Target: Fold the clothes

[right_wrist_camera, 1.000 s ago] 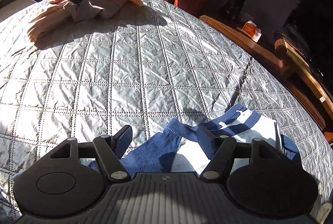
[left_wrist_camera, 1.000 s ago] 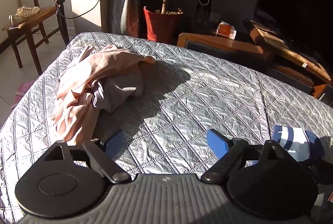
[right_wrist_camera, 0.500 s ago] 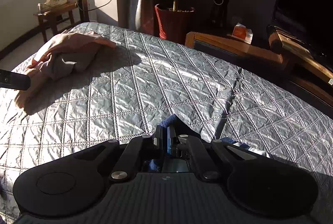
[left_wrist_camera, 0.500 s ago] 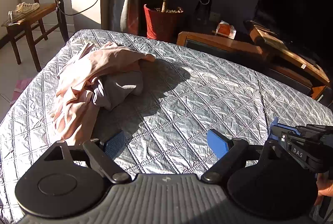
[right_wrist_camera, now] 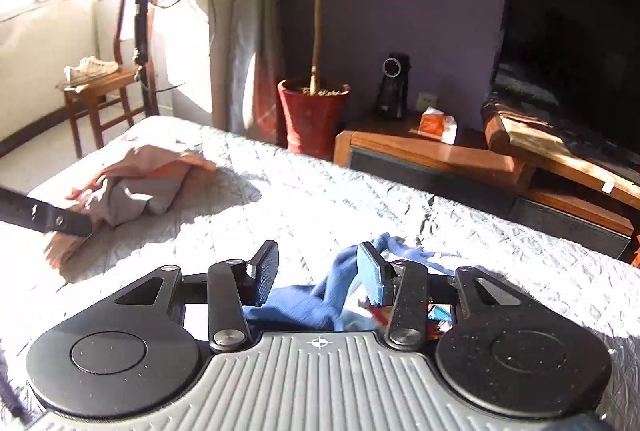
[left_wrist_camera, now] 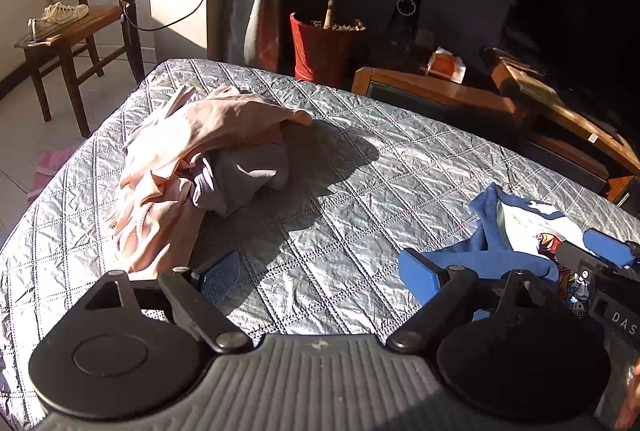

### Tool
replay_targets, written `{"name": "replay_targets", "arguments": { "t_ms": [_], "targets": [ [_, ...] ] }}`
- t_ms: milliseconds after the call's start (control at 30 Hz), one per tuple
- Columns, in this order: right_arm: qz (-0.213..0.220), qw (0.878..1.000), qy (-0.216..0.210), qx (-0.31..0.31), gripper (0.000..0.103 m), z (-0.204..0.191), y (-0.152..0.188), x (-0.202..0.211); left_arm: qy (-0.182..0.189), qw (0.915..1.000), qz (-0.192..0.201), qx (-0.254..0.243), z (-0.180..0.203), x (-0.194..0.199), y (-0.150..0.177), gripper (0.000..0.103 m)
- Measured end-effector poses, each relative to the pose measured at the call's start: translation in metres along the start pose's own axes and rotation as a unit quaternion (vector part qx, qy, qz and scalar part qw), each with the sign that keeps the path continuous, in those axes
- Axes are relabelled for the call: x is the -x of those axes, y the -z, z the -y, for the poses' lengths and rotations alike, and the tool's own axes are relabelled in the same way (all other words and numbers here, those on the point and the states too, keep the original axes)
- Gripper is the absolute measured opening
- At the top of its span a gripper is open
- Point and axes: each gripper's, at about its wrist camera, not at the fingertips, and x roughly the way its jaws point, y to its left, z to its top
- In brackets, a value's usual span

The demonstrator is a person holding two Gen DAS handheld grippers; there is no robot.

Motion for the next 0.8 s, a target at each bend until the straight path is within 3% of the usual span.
{"name": "replay_targets", "arguments": {
  "t_ms": [100,200,367,400,433,467,600,733,800],
  "targets": [
    [-0.059,0.995,-0.054,0.057,0.054,-0.064,0.042,-0.015,-0.002,1.0,-0.003,-0.008,0.001,-0.001,0.001,0.086],
    [-0.063,0.991,-0.059,0.105,0.053,-0.109,0.058,-0.029,-0.005,0.9998,-0.005,-0.02,0.004,-0.003,0.003,0.086],
    [-0.075,0.993,-0.036,0.079,0.063,-0.11,0.059,-0.059,-0.005,0.9998,-0.01,-0.015,0.002,-0.005,0.003,0.086],
    [-0.068,0.995,-0.037,0.068,0.061,-0.107,0.058,-0.061,-0.005,0.9998,-0.01,-0.016,0.003,-0.005,0.002,0.086],
    [-0.062,0.996,-0.038,0.058,0.039,-0.104,0.058,-0.063,-0.004,0.9998,-0.01,-0.018,0.003,-0.005,0.002,0.086],
    [-0.062,0.996,-0.047,0.049,0.007,-0.102,0.059,-0.062,-0.004,0.9998,-0.01,-0.02,0.004,-0.004,0.003,0.086],
    [-0.058,0.993,-0.1,0.04,0.006,-0.1,0.062,-0.05,-0.002,0.9998,-0.009,-0.019,0.003,-0.003,0.003,0.087],
    [-0.12,0.968,-0.178,0.133,0.011,-0.124,0.081,-0.022,-0.003,0.9998,-0.01,-0.015,0.001,-0.003,0.002,0.087],
    [-0.106,0.965,-0.223,0.093,0.013,-0.108,0.079,-0.003,-0.003,0.9998,-0.009,-0.016,0.001,-0.003,0.002,0.087]
  ]
}}
